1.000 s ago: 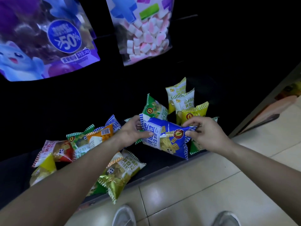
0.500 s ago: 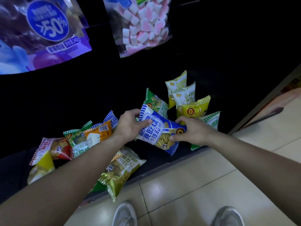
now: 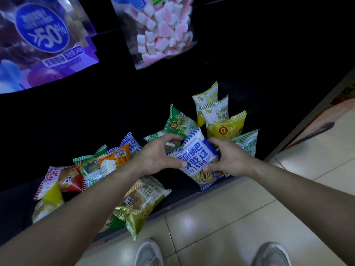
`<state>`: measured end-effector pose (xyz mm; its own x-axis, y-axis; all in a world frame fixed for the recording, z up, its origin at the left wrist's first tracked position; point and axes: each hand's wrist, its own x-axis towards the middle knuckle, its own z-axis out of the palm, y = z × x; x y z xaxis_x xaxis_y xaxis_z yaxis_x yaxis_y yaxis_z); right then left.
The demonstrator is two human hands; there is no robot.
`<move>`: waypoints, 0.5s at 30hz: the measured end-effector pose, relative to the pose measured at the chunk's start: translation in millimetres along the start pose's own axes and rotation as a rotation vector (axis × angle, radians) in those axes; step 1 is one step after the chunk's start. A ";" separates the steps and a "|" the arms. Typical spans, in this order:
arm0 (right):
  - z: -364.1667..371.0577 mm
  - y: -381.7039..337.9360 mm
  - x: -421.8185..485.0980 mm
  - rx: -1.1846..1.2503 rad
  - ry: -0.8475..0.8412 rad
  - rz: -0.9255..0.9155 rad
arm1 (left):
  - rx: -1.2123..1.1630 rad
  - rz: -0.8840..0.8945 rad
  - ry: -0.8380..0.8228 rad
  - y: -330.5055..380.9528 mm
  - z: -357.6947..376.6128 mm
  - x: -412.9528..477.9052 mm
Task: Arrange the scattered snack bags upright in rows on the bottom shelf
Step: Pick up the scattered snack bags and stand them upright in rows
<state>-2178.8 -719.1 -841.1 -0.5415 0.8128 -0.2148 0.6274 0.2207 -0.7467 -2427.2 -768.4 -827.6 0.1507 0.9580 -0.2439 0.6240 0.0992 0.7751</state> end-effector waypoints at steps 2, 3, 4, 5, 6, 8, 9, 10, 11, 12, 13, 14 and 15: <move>-2.9 1.3 0.9 0.034 0.004 -0.010 | 0.011 -0.007 -0.016 -3.2 5.6 -3.0; -3.2 1.0 1.9 0.041 -0.002 -0.013 | 0.039 0.002 0.004 -2.8 9.0 -2.9; -2.6 0.8 2.9 0.049 -0.007 -0.017 | 0.071 0.014 0.035 -3.0 10.8 -1.0; -1.4 0.7 3.3 0.063 -0.013 -0.023 | 0.096 0.019 0.074 -4.2 11.2 1.9; -0.5 1.1 3.8 0.077 -0.013 -0.024 | 0.102 0.015 0.121 -5.6 11.1 5.2; -3.9 1.6 5.0 0.039 0.025 -0.008 | 0.096 -0.033 0.196 -11.0 10.5 13.1; -9.0 2.3 6.2 -0.020 0.071 0.006 | 0.094 -0.068 0.223 -12.8 12.0 17.2; -16.5 2.5 7.7 -0.083 0.133 0.017 | 0.098 -0.104 0.246 -12.5 13.8 21.7; -25.1 3.9 9.4 -0.132 0.196 0.028 | 0.111 -0.136 0.270 -12.9 15.5 28.0; -33.4 5.6 10.6 -0.162 0.248 0.041 | 0.133 -0.163 0.300 -11.0 16.1 35.0; -40.6 7.7 11.6 -0.179 0.286 0.061 | 0.155 -0.189 0.324 -8.3 15.5 44.4; -46.1 11.2 12.5 -0.195 0.315 0.083 | 0.178 -0.201 0.336 -4.3 14.8 55.1; -50.0 15.2 13.3 -0.215 0.333 0.097 | 0.202 -0.210 0.346 -0.9 15.0 66.4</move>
<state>-2148.5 -678.0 -823.9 -0.2855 0.9577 -0.0357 0.7883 0.2134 -0.5771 -2406.3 -709.0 -853.3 -0.2394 0.9596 -0.1478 0.7556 0.2797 0.5923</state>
